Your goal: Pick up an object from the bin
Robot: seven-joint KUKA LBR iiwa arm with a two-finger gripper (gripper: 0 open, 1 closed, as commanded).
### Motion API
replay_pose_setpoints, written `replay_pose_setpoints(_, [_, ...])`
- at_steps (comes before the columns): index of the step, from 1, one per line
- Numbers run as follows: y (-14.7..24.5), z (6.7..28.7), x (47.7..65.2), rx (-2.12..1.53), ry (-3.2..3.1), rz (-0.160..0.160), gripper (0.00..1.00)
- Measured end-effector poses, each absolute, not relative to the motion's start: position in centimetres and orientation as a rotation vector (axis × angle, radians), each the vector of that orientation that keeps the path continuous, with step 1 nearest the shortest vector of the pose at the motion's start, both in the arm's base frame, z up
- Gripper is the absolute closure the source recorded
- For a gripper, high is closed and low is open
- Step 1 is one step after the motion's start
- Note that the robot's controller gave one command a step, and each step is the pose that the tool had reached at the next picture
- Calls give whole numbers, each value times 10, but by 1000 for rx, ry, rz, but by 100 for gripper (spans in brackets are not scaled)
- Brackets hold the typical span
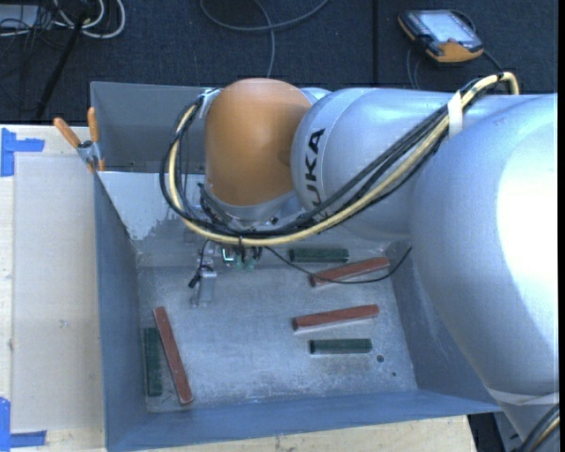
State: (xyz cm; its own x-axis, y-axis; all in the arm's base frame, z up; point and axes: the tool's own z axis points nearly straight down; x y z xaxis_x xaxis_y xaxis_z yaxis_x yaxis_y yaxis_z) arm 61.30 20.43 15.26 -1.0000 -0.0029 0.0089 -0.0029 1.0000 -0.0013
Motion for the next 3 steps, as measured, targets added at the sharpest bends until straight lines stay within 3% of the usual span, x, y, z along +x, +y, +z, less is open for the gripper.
replay_pose_setpoints(1, [204, 158, 615, -1, -3140, 0, 0])
replay_pose_setpoints(2, [158, 135, 575, 150, -3138, -1, 0])
replay_pose_setpoints(3, [134, 141, 579, 234, -3129, 1, 0])
